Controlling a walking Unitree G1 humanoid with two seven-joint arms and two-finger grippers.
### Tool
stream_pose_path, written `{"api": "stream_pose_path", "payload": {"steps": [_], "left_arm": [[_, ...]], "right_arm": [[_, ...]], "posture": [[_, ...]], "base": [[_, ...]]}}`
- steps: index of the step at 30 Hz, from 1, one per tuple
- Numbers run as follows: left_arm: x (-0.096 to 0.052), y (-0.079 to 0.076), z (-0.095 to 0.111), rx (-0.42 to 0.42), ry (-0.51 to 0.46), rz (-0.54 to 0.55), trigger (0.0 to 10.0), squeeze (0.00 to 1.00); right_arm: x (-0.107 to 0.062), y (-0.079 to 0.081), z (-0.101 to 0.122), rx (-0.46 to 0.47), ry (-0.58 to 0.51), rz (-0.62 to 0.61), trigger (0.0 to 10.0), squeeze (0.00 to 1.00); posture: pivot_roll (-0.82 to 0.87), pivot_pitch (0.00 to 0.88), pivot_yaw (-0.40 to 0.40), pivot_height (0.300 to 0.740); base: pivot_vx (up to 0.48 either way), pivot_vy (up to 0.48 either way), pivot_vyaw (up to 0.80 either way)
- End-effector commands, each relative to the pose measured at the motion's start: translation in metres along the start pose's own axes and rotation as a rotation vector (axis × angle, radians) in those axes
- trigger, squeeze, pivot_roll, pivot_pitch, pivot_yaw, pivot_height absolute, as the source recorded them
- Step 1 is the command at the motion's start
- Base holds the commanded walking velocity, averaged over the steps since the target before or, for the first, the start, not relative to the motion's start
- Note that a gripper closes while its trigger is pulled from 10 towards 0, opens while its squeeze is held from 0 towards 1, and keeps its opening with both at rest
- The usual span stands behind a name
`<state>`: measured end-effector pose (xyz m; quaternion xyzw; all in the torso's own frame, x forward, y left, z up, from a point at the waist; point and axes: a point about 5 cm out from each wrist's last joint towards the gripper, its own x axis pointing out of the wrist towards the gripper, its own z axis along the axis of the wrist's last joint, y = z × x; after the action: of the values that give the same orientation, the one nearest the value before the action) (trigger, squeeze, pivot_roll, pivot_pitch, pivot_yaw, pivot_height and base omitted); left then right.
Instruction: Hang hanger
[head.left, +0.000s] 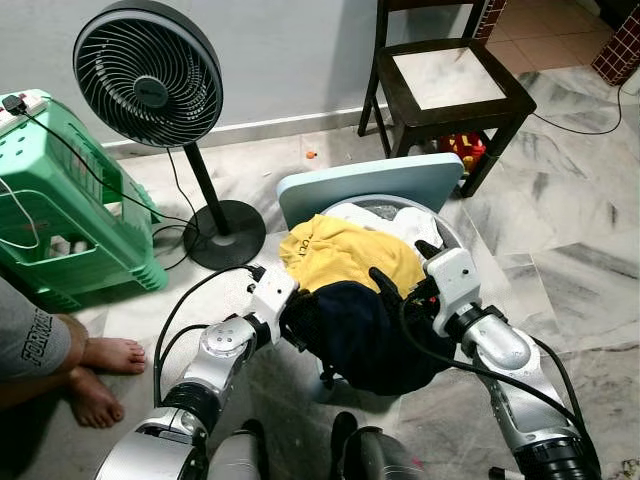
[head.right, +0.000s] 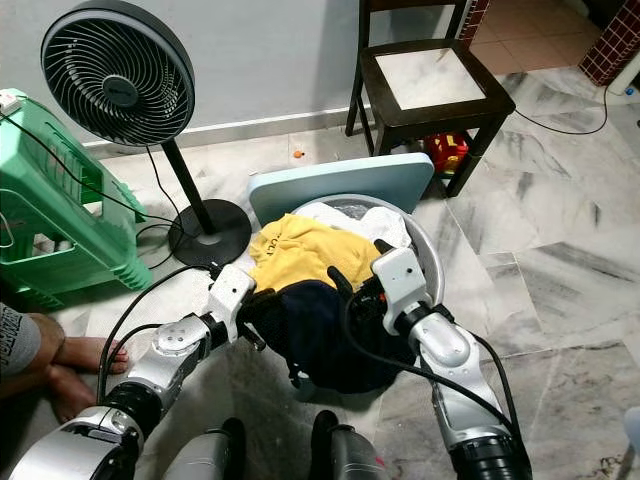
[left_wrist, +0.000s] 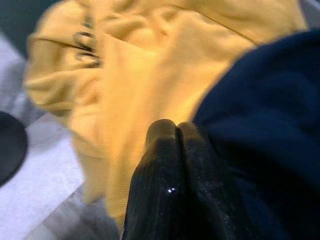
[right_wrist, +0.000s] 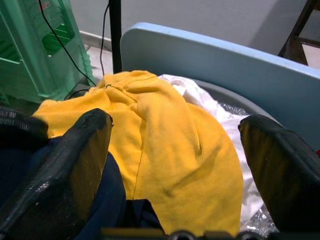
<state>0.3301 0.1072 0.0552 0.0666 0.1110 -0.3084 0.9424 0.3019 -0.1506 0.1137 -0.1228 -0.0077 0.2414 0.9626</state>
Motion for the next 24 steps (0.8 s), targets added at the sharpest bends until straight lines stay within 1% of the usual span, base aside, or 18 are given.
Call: {"api": "stream_pose_path", "payload": {"steps": [1,3,5,9,10,11,12,14,15,16,17,18,22,23,24], "left_arm": [[0.002,0.001,0.008,-0.020,-0.049,0.029,0.0,0.00],[0.005,0.003,0.017,-0.037,-0.094,0.051,0.0,0.00],[0.007,0.004,0.031,-0.047,-0.155,0.063,0.0,0.00],[0.011,0.001,0.053,-0.056,-0.247,0.031,0.0,0.00],[0.011,0.000,0.062,-0.061,-0.281,0.019,0.0,0.00],[0.011,0.000,0.062,-0.061,-0.281,0.019,0.0,0.00],[0.012,-0.002,0.067,-0.056,-0.293,-0.003,0.0,0.00],[0.012,-0.005,0.068,-0.050,-0.290,-0.021,0.0,0.00],[0.010,-0.009,0.063,-0.045,-0.278,-0.024,4.1,0.00],[0.008,-0.012,0.059,-0.057,-0.271,-0.021,10.0,0.00],[0.006,-0.013,0.057,-0.065,-0.275,-0.010,10.0,1.00],[0.000,-0.014,0.053,-0.070,-0.295,0.026,10.0,1.00],[-0.014,-0.014,0.047,-0.063,-0.331,0.089,10.0,1.00],[-0.023,-0.013,0.042,-0.071,-0.338,0.129,10.0,1.00],[-0.028,-0.013,0.038,-0.075,-0.330,0.145,10.0,1.00]], "right_arm": [[-0.003,0.004,-0.007,0.001,0.020,0.000,10.0,0.00],[-0.003,0.005,-0.007,0.001,0.019,0.000,10.0,0.00],[-0.002,0.006,-0.008,0.001,0.020,-0.001,10.0,0.00],[-0.001,0.007,-0.010,0.002,0.023,-0.007,10.0,0.00],[-0.001,0.008,-0.011,0.003,0.024,-0.009,10.0,0.00],[-0.001,0.008,-0.011,0.003,0.024,-0.009,10.0,0.00],[0.000,0.008,-0.011,0.003,0.025,-0.010,10.0,0.00],[0.000,0.008,-0.011,0.004,0.024,-0.011,10.0,0.00],[0.000,0.009,-0.012,0.004,0.025,-0.012,10.0,0.00],[0.000,0.009,-0.013,0.002,0.026,-0.014,10.0,0.00],[0.000,0.009,-0.013,0.002,0.027,-0.015,10.0,0.00],[-0.001,0.008,-0.014,0.001,0.029,-0.018,10.0,0.00],[-0.003,0.008,-0.017,0.001,0.034,-0.024,10.0,0.00],[-0.004,0.008,-0.018,0.000,0.039,-0.025,10.0,0.00],[-0.005,0.007,-0.019,-0.001,0.041,-0.025,10.0,0.00]], "posture": [[0.02,0.296,-0.022,0.740],[0.02,0.295,-0.023,0.740],[0.02,0.296,-0.023,0.740],[0.03,0.294,-0.022,0.740],[0.03,0.293,-0.022,0.740],[0.03,0.293,-0.022,0.740],[0.03,0.292,-0.020,0.740],[0.03,0.291,-0.018,0.740],[0.03,0.292,-0.016,0.740],[0.03,0.292,-0.015,0.740],[0.03,0.292,-0.015,0.740],[0.03,0.291,-0.010,0.740],[0.03,0.291,-0.010,0.740],[0.03,0.291,-0.010,0.740],[0.03,0.291,-0.010,0.740]], "base": [[0.000,0.000,0.00],[0.000,0.000,0.00],[0.000,0.000,0.00],[0.000,0.000,0.00],[0.000,0.000,0.00],[0.000,0.000,0.00],[0.000,0.000,0.00],[0.000,0.000,0.00],[0.000,0.000,0.00],[0.000,0.000,0.00],[0.000,0.000,0.00],[0.000,0.000,0.00],[0.000,0.000,0.00],[0.000,0.000,0.00],[0.000,0.000,0.00]]}}
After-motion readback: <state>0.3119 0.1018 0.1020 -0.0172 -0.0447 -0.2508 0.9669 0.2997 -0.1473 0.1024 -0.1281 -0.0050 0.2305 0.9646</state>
